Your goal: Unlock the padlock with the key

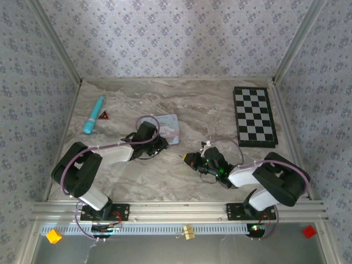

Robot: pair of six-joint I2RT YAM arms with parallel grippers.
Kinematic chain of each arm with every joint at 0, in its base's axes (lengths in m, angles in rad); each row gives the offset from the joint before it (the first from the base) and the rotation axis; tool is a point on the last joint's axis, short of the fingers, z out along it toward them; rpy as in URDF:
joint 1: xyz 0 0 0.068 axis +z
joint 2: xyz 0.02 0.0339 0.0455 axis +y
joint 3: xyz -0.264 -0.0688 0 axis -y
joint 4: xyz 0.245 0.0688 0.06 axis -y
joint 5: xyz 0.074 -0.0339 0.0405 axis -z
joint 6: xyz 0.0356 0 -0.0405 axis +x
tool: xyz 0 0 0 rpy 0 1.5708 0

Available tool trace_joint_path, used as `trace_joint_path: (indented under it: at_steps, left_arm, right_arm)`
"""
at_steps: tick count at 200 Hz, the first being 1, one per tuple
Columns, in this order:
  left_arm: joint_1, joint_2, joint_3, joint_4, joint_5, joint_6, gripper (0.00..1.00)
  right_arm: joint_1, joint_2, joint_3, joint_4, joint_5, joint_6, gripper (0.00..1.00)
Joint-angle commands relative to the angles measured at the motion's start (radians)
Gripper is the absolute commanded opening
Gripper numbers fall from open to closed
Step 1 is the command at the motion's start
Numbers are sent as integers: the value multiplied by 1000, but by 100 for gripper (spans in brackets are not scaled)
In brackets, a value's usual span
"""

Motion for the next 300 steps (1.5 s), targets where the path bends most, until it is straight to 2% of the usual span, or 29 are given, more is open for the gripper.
trace_joint_path:
  at_steps: [1, 61, 103, 190, 300]
  left_arm:
    - [-1, -28, -9, 125, 67, -72, 0]
    - [-1, -42, -12, 139, 110, -97, 0]
    - [4, -45, -40, 169, 99, -106, 0]
    - [8, -46, -69, 231, 114, -126, 0]
    - [8, -106, -98, 279, 114, -139, 0]
  right_arm:
    - [8, 76, 54, 135, -46, 75, 0]
    - [-12, 359, 54, 515, -124, 219, 0]
    - [-21, 334, 46, 515, -139, 193, 0]
    - [-106, 292, 50, 516, -224, 207, 0]
    - [-88, 320, 86, 516, -258, 242, 0]
